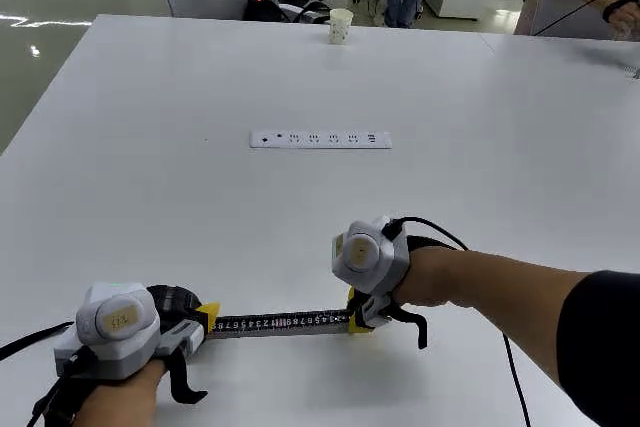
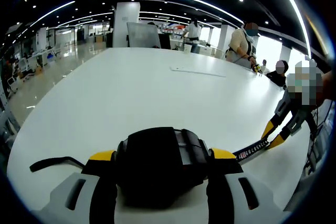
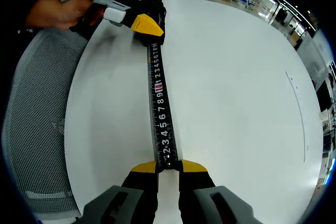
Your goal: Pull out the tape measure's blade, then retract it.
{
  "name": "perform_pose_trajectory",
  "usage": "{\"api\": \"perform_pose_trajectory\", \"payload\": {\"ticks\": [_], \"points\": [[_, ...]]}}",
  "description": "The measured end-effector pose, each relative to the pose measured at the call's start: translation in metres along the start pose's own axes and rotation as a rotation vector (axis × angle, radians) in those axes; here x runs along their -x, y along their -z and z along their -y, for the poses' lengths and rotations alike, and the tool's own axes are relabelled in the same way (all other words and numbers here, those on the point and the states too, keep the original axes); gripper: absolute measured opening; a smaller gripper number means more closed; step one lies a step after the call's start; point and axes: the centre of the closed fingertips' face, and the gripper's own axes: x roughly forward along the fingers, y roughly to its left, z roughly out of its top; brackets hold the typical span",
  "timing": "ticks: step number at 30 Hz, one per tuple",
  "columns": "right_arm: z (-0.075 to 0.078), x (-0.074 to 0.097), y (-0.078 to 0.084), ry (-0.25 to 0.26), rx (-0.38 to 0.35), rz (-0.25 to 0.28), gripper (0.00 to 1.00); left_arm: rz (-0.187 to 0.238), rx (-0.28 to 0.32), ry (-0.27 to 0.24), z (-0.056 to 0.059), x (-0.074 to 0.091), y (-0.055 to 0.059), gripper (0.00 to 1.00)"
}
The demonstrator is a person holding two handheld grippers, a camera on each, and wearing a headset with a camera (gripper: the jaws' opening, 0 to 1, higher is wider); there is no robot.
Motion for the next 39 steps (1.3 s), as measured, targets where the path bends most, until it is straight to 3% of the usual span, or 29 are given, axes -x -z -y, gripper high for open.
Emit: {"api": "perform_pose_trajectory", "payload": {"ticks": [39], "points": [[0.0003,-0.0027,-0.01,-0.001,0.0,0.005,0.1,-0.009,0.009,0.004,-0.0005,-0.0003,0.0005,0.65]]}}
